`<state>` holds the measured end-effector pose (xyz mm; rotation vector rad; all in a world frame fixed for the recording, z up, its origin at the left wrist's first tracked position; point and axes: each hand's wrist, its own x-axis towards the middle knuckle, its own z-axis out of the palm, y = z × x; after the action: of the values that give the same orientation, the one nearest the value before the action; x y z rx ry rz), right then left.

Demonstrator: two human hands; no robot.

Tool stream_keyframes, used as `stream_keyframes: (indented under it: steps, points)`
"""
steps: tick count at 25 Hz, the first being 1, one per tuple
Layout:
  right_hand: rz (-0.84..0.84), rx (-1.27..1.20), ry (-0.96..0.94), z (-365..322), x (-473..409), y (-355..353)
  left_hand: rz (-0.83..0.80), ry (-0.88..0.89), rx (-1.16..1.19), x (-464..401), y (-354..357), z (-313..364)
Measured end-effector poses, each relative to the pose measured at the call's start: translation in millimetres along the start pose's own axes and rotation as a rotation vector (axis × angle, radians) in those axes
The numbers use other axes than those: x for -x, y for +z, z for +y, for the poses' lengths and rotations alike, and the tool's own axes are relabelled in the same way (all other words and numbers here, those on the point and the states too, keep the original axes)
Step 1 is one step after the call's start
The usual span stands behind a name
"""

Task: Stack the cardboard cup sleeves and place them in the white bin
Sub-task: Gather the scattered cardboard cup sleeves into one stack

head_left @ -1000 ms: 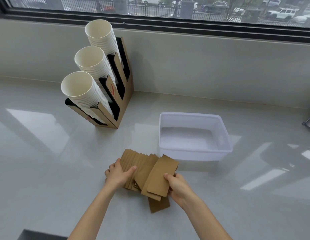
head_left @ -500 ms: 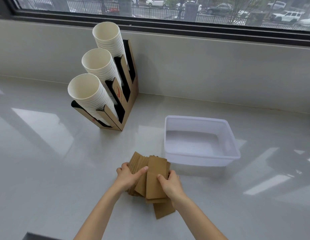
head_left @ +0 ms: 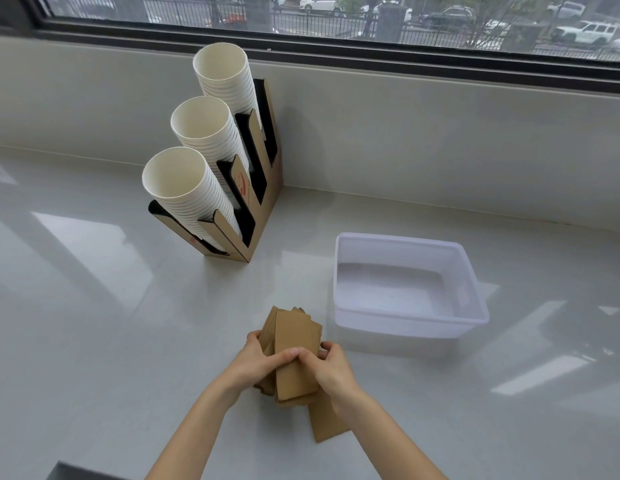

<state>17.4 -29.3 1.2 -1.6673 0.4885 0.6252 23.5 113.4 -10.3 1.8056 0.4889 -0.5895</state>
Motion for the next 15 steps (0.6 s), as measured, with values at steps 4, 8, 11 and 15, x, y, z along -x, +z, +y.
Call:
stream_keyframes:
  steps: [4, 8, 11, 15]
  points:
    - [-0.055, 0.001, -0.021, 2, 1, -3, -0.022, 0.015, 0.044, 3, 0, -2]
    - [-0.098, 0.03, -0.105, -4, 0, -1, -0.076, 0.067, 0.085, 5, 2, -1]
    - [-0.102, 0.175, -0.123, -6, -1, 6, -0.056, 0.108, 0.092, 6, 5, -2]
    - [-0.134, 0.267, -0.144, -5, -3, 6, -0.033, 0.106, 0.18, 8, 3, -9]
